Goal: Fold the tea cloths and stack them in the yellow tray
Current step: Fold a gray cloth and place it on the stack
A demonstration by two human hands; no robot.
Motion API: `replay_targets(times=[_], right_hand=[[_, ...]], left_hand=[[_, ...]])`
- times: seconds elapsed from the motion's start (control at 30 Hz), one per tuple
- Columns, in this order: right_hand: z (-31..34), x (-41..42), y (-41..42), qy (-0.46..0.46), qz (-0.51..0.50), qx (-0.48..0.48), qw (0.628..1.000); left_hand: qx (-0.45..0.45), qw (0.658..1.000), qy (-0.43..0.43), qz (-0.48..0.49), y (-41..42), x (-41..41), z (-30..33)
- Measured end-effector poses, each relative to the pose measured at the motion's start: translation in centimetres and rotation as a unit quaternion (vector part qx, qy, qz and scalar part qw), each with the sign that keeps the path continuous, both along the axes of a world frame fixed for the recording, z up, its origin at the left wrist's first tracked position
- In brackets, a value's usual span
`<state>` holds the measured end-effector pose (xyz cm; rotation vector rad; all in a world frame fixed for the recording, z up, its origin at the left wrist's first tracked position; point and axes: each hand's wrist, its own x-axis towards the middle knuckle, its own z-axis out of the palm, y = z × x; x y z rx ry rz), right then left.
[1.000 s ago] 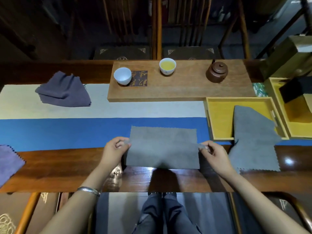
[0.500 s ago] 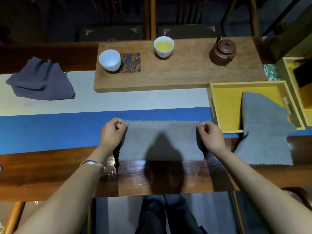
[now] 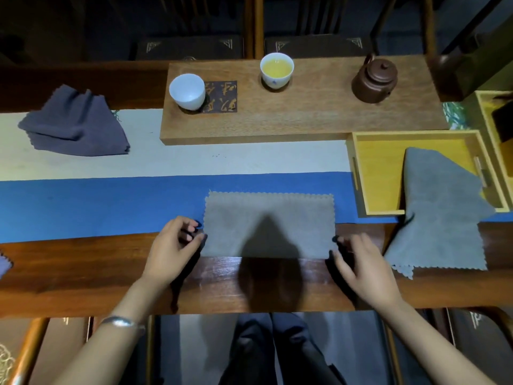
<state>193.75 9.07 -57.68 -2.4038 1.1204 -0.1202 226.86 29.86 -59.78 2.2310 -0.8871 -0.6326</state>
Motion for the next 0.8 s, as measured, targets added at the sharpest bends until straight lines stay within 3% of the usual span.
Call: replay_targets(times=[0.2, 0.47, 0.8], right_hand=[[0.1, -1.2, 1.6, 0.049, 0.081, -0.005, 0.995], [-2.0, -0.2, 0.3, 0.027, 0.074, -0.031, 0.996], [-2.3, -0.4, 1.2, -0.098, 0.003, 0.015, 0.995]], left_hand=[[0.034, 0.995, -0.037, -0.091, 3.7, -3.3, 0.1], [-0.018, 0.999, -0.007, -0.031, 2.7, -3.1, -1.8], [-0.038, 0.998, 0.023, -0.037, 2.9, -2.4, -1.6]])
